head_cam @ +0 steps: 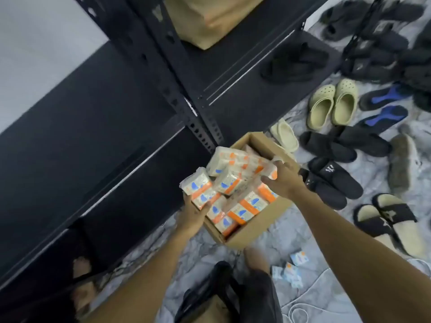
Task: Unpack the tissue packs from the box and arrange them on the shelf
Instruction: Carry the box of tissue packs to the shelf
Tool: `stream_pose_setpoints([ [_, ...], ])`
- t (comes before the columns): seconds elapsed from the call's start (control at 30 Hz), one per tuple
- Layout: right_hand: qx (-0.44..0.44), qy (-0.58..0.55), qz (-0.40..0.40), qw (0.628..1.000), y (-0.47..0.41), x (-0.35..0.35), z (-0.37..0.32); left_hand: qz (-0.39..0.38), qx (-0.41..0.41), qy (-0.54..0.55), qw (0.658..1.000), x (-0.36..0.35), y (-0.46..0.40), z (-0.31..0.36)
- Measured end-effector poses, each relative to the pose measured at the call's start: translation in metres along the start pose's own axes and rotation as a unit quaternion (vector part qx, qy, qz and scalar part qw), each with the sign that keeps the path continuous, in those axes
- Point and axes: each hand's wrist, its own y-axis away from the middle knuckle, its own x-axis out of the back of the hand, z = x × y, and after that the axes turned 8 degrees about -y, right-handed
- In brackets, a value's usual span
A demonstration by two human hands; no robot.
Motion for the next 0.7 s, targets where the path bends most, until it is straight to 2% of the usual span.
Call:
stream_pose_setpoints([
  [0.1,0.034,0.042,0.013,0.998,-0.051,-0.011,0.013,0.059,0.057,0.130,0.988,-0.029,-0.041,-0.005],
  [0.23,0.040,0.050,0.059,0.996,-0.115,-0.019,0.030,0.120,0.198,0.172,0.957,-0.050,-0.087,-0.033],
  [0.3,0.009,0.013,0.040,0.999,-0.142,-0.020,0.044,0.104,0.256,0.214,0.937,-0.062,-0.110,-0.052],
  [0.43,-0.071,-0.172,-0.037,0.982,-0.172,-0.032,0.066,0.055,0.237,0.287,0.926,-0.080,-0.136,-0.067],
  [0.7,-0.043,-0.165,-0.003,0.985,-0.162,-0.048,0.058,0.134,0.164,0.337,0.917,-0.107,-0.145,-0.083],
])
